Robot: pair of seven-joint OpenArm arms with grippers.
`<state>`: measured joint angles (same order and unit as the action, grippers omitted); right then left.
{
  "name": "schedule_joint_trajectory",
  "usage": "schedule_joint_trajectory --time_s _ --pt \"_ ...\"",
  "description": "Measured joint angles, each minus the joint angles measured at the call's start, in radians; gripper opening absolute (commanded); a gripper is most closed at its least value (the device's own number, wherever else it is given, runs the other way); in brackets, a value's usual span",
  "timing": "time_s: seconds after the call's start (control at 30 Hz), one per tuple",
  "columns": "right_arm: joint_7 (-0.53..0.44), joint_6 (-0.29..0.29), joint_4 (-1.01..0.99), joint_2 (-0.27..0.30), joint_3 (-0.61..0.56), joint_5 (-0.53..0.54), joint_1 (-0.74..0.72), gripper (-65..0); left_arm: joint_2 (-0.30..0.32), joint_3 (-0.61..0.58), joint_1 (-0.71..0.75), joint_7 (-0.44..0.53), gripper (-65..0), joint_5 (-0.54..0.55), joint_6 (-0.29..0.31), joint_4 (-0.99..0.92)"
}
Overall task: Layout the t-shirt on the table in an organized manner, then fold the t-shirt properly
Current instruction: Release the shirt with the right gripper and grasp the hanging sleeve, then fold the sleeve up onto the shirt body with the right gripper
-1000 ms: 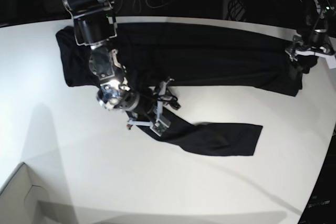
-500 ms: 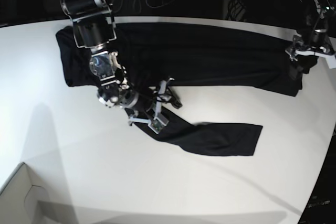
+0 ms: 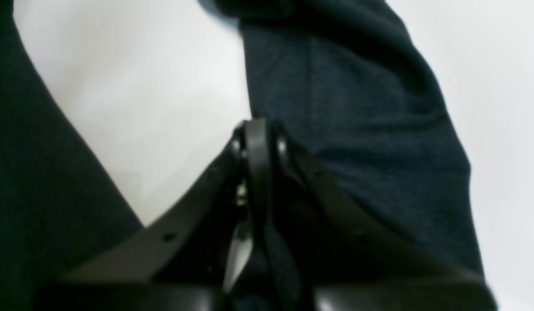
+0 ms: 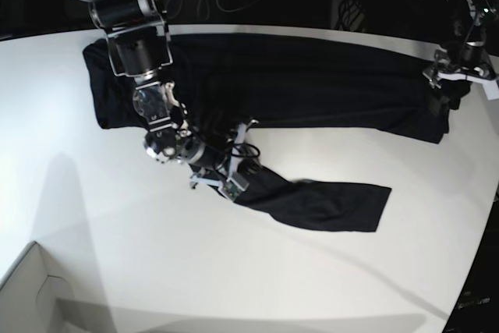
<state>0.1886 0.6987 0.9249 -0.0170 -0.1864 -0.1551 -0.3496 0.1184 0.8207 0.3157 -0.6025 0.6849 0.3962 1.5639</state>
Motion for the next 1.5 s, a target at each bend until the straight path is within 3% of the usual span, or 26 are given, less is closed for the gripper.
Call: schedule_joint_trajectory --time_s 0.33,0.5,0.77,1.03,1.5 --pt "0.093 -0.001 0.429 -0.008 0.000 -0.013 0.142 -65.0 0.004 0.000 0.000 0.000 -16.3 0.000 0.000 0.003" --pt "0.147 -0.003 0.655 -0.041 0.000 -0.013 0.243 -65.0 0.005 -0.001 0.000 0.000 -16.3 0.000 0.000 0.003" --pt "0.171 0.003 0.957 -0.032 -0.124 -0.006 0.476 -65.0 0.006 -0.003 -0.012 -0.001 -16.2 0.000 0.000 0.003" --pt "0.175 0.003 1.038 -0.032 -0.182 -0.007 0.612 -65.0 0.009 -0.002 -0.011 0.000 -16.1 0.000 0.000 0.003" --pt "0.167 0.003 1.017 -0.033 -0.182 -0.014 0.675 -65.0 0.009 -0.002 -0.026 -0.006 -16.0 0.000 -0.001 0.005"
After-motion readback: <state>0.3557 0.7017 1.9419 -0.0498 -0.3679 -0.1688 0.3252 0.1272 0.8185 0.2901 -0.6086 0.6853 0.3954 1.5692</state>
